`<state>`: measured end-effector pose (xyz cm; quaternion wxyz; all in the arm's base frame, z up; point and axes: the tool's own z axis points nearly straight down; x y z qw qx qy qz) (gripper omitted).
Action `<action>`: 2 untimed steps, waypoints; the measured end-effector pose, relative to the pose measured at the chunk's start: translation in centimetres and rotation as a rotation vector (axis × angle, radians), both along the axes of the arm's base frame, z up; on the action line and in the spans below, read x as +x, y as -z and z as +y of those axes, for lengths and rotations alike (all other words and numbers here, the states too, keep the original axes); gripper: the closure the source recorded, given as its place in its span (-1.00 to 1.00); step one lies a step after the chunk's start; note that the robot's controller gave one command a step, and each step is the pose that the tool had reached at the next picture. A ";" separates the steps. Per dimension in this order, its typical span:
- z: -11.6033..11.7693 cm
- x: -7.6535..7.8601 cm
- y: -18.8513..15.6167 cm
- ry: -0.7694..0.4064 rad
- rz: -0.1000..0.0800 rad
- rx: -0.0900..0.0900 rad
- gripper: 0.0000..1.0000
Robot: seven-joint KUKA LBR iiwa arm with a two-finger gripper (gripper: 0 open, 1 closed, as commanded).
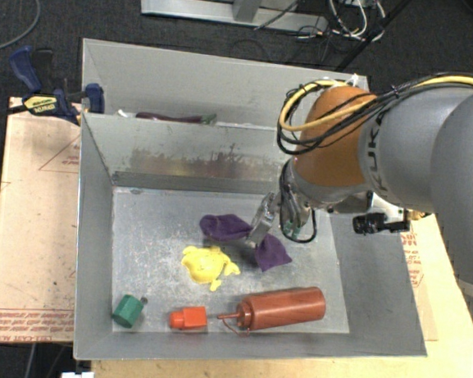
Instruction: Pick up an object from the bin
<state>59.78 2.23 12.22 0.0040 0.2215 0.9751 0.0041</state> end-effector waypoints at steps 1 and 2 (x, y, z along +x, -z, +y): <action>0.0 0.1 -0.6 0.000 -0.002 0.000 1.00; 0.0 0.0 -1.0 -0.001 0.001 0.000 1.00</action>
Offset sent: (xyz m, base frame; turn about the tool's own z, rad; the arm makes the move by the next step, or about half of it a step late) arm 0.0000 0.0000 0.0257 0.0000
